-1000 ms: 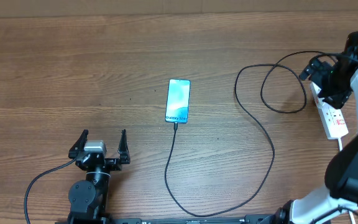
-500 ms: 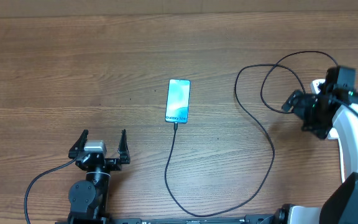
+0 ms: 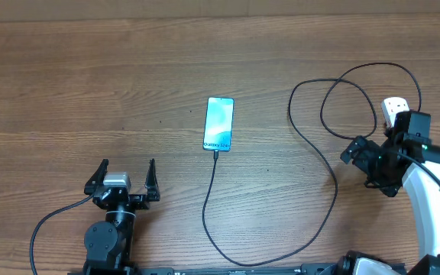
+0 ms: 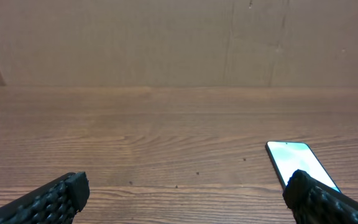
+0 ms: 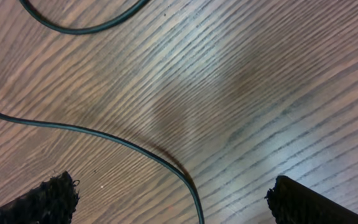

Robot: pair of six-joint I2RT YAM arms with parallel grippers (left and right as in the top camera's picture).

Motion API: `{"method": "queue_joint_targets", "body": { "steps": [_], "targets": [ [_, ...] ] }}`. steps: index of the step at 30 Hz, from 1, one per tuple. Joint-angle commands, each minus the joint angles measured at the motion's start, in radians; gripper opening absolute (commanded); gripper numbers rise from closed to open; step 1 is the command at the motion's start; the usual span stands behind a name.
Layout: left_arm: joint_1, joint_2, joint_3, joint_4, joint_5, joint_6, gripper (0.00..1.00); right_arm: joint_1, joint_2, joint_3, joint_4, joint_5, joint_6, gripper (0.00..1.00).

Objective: Plug charger to phone and switch on socket

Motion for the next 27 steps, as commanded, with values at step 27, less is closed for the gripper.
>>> {"method": "queue_joint_targets", "body": {
  "steps": [27],
  "targets": [
    [0.011, -0.012, -0.003, 0.0, 0.002, 0.027, 1.0, 0.246, -0.174, -0.579, 0.984, -0.051, -0.127, 1.0]
  ]
}}
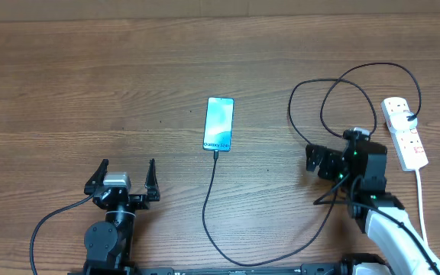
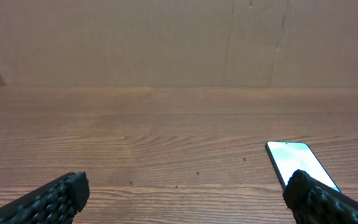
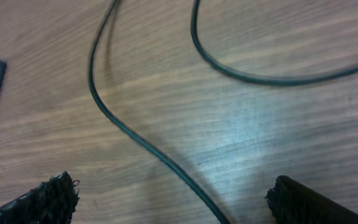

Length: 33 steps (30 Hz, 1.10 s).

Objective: Plug charger to phone and switch on socket

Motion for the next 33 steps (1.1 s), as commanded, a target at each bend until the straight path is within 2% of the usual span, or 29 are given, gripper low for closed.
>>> {"method": "queue_joint_targets", "body": {
  "steps": [1, 14, 28, 33],
  "targets": [
    [0.011, -0.012, -0.003, 0.0, 0.002, 0.027, 1.0, 0.004, -0.027, -0.066, 0.065, -0.009, -0.012, 1.0],
    [0.011, -0.012, -0.003, 0.0, 0.002, 0.027, 1.0, 0.004, -0.151, -0.331, 0.317, -0.013, -0.009, 1.0],
    [0.011, -0.012, -0.003, 0.0, 0.002, 0.027, 1.0, 0.004, -0.404, -0.328, 0.125, -0.019, -0.016, 1.0],
    [0.011, -0.012, -0.003, 0.0, 0.002, 0.027, 1.0, 0.004, -0.554, -0.328, 0.037, -0.062, -0.09, 1.0]
  ]
}}
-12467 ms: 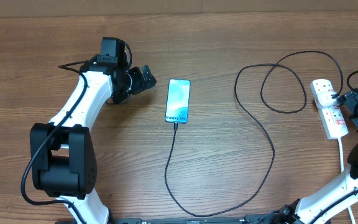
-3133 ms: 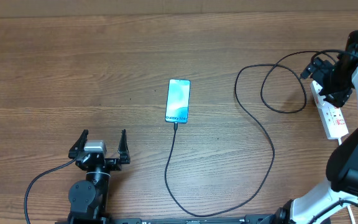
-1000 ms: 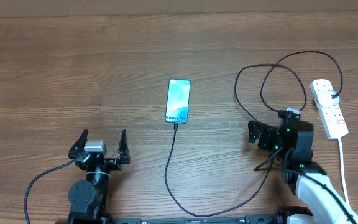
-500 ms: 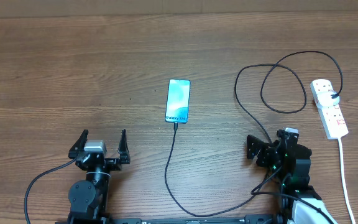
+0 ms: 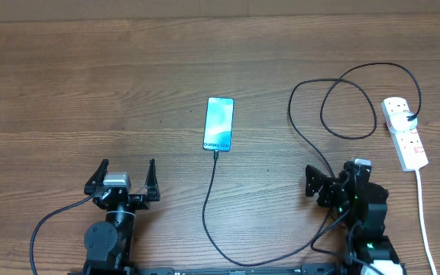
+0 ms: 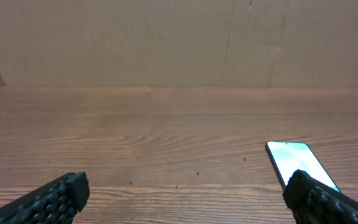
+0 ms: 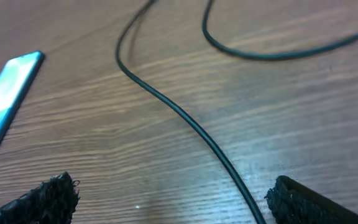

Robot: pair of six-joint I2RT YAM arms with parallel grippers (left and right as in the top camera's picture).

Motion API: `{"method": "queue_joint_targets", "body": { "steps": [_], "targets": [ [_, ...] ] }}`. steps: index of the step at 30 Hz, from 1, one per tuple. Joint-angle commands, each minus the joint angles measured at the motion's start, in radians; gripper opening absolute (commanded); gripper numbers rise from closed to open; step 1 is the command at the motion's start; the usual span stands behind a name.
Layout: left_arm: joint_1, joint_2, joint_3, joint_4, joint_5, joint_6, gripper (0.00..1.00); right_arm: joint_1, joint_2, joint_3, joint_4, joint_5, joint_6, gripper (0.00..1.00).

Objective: Plug charger to phone and switch on socket

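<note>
The phone (image 5: 218, 124) lies face up mid-table with its screen lit, and the black charger cable (image 5: 208, 206) is plugged into its near end. That cable curves along the front edge, then loops up to the white power strip (image 5: 404, 134) at the far right. My right gripper (image 5: 334, 178) hovers open over the cable (image 7: 185, 118), left of and nearer than the strip, holding nothing; the phone (image 7: 8, 99) shows at its left. My left gripper (image 5: 122, 177) rests open at the front left, with the phone (image 6: 297, 159) ahead to its right.
The wooden table (image 5: 90, 84) carries only the phone, cable and strip. The strip's white lead (image 5: 422, 214) runs down the right side to the front edge. A cardboard wall (image 6: 166, 43) stands behind the table.
My right gripper has drawn back toward the table's front edge, still open and empty. The phone, cable, power strip and left arm are where they were.
My right gripper was first at the power strip on the far right, partly covering it. Then it was left of the strip, leaving the strip in full view. Now it sits lower, near the front edge. The phone stayed lit and plugged in throughout.
</note>
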Motion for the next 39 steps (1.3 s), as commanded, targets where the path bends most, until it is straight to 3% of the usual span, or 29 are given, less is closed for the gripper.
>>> {"method": "queue_joint_targets", "body": {
  "steps": [1, 7, 23, 39],
  "targets": [
    [0.011, -0.012, -0.003, 0.0, 0.002, 0.027, 1.0, 0.004, -0.096, -0.01, -0.024, -0.054, -0.08, 1.0],
    [0.011, -0.012, -0.003, 0.0, 0.002, 0.027, 1.0, 0.004, -0.273, -0.01, -0.102, -0.144, -0.19, 1.0],
    [0.011, -0.012, -0.003, 0.0, 0.002, 0.027, 1.0, 0.076, -0.577, -0.01, -0.105, -0.132, -0.191, 1.0],
    [0.011, -0.012, -0.003, 0.0, 0.002, 0.027, 1.0, 0.089, -0.684, -0.01, -0.101, -0.127, -0.19, 1.0]
  ]
}}
